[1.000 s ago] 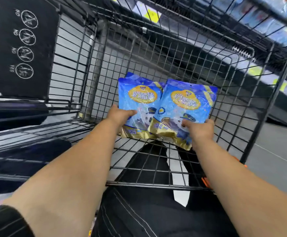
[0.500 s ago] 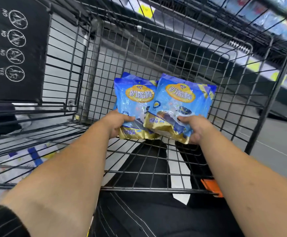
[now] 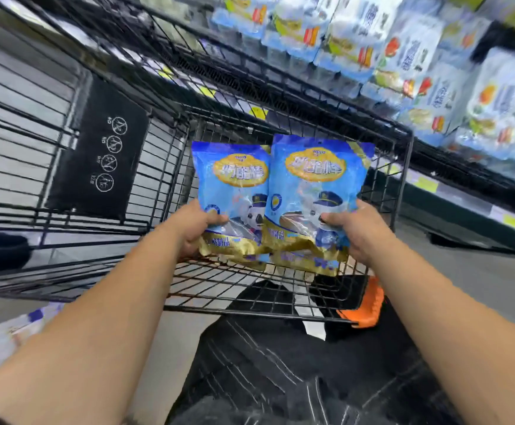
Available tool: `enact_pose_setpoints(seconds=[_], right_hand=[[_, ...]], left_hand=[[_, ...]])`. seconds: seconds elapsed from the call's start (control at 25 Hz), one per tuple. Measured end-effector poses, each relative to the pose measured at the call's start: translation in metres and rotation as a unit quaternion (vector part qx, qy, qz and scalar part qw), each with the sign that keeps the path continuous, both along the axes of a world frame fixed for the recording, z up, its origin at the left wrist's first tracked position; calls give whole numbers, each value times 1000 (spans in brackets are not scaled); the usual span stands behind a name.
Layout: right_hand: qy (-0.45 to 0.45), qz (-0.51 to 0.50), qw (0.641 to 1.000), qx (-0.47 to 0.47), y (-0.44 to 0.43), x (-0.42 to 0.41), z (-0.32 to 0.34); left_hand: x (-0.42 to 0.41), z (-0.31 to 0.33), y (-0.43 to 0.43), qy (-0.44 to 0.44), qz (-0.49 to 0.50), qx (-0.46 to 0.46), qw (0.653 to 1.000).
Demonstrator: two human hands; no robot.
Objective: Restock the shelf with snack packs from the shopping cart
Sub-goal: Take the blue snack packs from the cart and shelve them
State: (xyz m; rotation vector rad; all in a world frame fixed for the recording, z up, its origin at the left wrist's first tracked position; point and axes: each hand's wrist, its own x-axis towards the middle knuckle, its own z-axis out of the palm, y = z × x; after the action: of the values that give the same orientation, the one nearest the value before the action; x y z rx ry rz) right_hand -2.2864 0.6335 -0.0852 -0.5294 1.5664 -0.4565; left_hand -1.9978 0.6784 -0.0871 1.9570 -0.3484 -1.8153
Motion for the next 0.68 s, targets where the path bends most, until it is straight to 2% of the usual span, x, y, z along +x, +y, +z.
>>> enact_pose_setpoints(seconds=[0.16,0.32,0.68], right_hand=[[-31,-1,997,-72,-10,-6,78],[-62,-20,990,-127,-16,-24,149],[-138,-83,948,-274,-13,-99,286]], left_hand=[[1,73,-16,1,-9,-89,996],[-9,141,-37,41,-26,-162,986],[-81,267,-76,111,-68,-300,945]])
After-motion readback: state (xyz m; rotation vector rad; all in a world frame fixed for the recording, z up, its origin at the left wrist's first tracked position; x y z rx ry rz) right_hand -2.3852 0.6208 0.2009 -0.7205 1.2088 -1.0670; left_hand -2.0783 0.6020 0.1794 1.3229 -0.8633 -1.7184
